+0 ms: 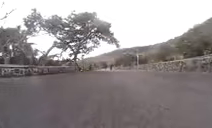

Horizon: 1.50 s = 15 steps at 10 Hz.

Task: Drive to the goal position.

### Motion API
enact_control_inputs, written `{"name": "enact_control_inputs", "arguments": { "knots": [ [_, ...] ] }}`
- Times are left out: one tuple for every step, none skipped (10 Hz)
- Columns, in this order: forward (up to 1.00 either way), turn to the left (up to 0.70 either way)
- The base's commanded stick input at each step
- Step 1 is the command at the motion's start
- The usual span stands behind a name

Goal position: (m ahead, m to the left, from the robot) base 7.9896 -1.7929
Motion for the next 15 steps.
{"name": "enact_control_inputs", "arguments": {
  "knots": [
    [0.7, 0.0],
    [0.7, 0.0],
    [0.7, 0.0],
    [0.7, 0.0],
    [0.7, 0.0],
    [0.7, 0.0],
    [0.7, 0.0],
    [0.7, 0.0],
    [0.7, 0.0],
    [0.7, 0.06],
    [0.7, 0.18],
    [0.7, 0.0],
    [0.7, 0.0],
    [0.7, 0.0],
    [0.7, 0.0]
  ]
}}
